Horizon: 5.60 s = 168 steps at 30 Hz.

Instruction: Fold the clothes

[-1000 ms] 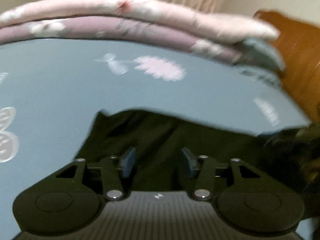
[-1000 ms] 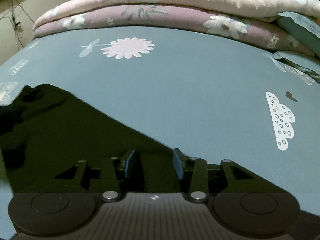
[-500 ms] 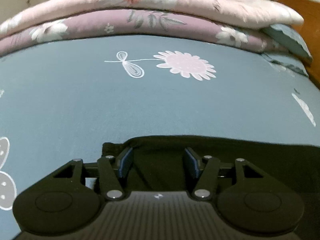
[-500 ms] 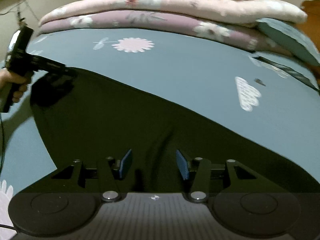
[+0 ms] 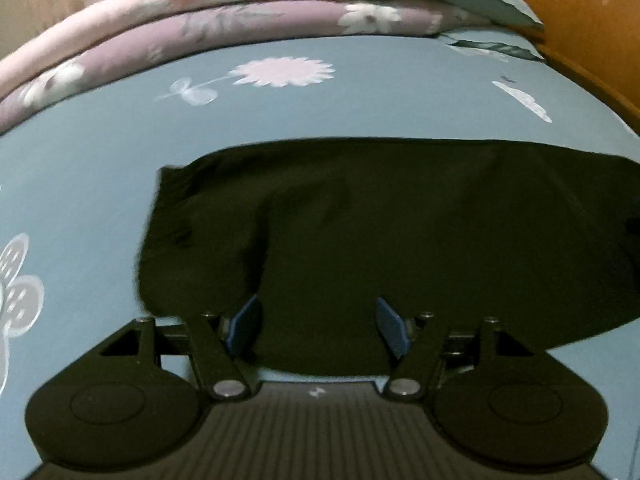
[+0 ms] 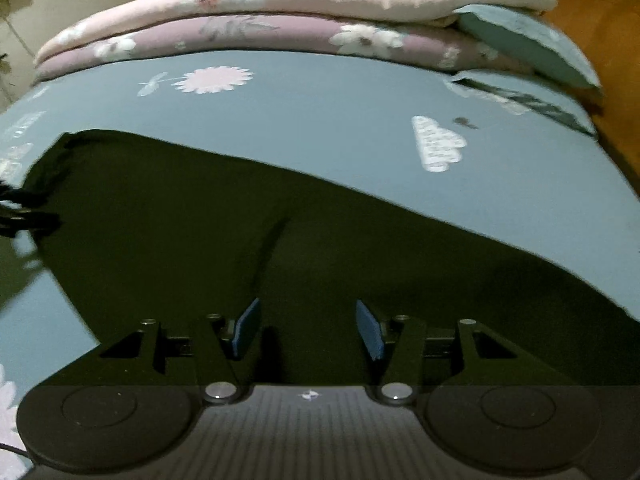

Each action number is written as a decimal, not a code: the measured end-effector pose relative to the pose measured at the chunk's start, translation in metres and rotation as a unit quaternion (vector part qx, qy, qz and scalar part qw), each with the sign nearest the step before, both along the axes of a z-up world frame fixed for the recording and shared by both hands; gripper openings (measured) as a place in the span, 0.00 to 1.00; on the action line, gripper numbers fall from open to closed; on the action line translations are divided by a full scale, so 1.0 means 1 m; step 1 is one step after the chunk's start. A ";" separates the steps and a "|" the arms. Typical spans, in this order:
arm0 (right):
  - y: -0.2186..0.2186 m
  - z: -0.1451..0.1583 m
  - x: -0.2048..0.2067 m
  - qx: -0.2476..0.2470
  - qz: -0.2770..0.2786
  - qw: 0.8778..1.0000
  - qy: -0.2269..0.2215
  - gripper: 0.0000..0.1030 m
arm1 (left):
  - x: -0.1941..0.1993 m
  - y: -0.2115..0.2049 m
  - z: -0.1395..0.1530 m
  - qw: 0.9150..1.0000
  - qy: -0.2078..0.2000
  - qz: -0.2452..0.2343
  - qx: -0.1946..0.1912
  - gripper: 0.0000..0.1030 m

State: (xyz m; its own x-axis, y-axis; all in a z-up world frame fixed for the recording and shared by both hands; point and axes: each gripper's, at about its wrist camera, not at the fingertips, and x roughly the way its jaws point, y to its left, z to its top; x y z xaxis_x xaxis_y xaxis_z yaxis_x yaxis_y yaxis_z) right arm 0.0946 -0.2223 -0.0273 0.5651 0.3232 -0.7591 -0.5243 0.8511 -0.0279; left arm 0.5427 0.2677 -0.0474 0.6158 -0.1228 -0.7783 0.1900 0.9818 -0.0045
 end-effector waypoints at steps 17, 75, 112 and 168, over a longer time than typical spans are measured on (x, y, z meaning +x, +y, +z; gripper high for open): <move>-0.062 -0.020 0.052 0.016 -0.156 0.987 0.044 0.74 | -0.004 -0.011 0.006 1.000 -0.002 0.000 0.017 0.68; -0.196 -0.039 0.117 -0.025 -0.185 0.973 0.139 1.00 | 0.000 -0.083 -0.012 0.998 0.062 -0.027 -0.001 0.77; -0.205 0.062 -0.147 0.122 -0.148 0.980 0.055 0.65 | -0.176 -0.202 0.039 0.965 0.006 -0.247 -0.084 0.74; -0.312 0.000 -0.194 0.104 -0.048 0.988 0.105 0.64 | -0.241 -0.336 0.051 0.976 -0.013 -0.216 -0.014 0.73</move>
State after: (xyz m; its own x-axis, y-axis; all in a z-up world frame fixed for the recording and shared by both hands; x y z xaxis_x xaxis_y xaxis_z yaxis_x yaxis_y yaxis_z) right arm -0.0998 -0.5343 -0.0277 0.4375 0.4369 -0.7860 -0.4156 0.8733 0.2541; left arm 0.3016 -0.0686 0.0035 0.5209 -0.3966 -0.7559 0.5873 0.8091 -0.0197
